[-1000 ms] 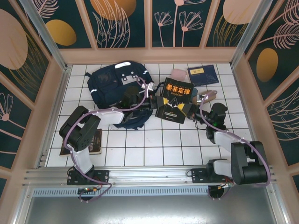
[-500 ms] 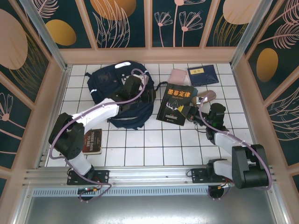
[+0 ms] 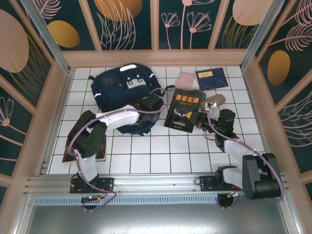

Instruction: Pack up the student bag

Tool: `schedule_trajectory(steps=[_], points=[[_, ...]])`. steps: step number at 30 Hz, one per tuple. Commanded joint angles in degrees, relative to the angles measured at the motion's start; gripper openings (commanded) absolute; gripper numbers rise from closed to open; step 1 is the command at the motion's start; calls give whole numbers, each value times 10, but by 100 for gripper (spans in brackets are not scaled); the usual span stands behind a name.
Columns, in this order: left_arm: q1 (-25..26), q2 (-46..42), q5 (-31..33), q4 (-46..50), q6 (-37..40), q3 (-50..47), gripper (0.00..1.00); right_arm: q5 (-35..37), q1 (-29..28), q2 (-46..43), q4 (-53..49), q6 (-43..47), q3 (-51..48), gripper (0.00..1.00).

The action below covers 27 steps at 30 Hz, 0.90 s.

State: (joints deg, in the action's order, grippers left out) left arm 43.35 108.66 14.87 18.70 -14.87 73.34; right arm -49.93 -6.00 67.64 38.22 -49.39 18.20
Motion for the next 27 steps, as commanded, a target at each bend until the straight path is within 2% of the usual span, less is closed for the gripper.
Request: schedule_trajectory(steps=[1, 4, 6, 12, 17, 23, 27], points=[[6, 24, 79, 42, 20, 20, 44, -9, -1, -20, 41, 10, -3, 0], [10, 24, 107, 48, 16, 28, 10, -9, -2, -19, 42, 10, -4, 0], [10, 5, 111, 41, 10, 26, 0, -10, -6, -17, 45, 8, -4, 0], [10, -62, 134, 49, -16, 62, 0, 2, -53, 11, 78, -8, -1, 0], [10, -94, 128, 62, -17, 116, 0, 18, -108, 65, 129, -35, 15, 0], [10, -101, 138, 80, 0, 168, 0, 32, -184, 168, 173, -59, 71, 0], [9, -122, 108, 78, 1, 174, 0, 52, -191, 238, 209, -88, 122, 0]])
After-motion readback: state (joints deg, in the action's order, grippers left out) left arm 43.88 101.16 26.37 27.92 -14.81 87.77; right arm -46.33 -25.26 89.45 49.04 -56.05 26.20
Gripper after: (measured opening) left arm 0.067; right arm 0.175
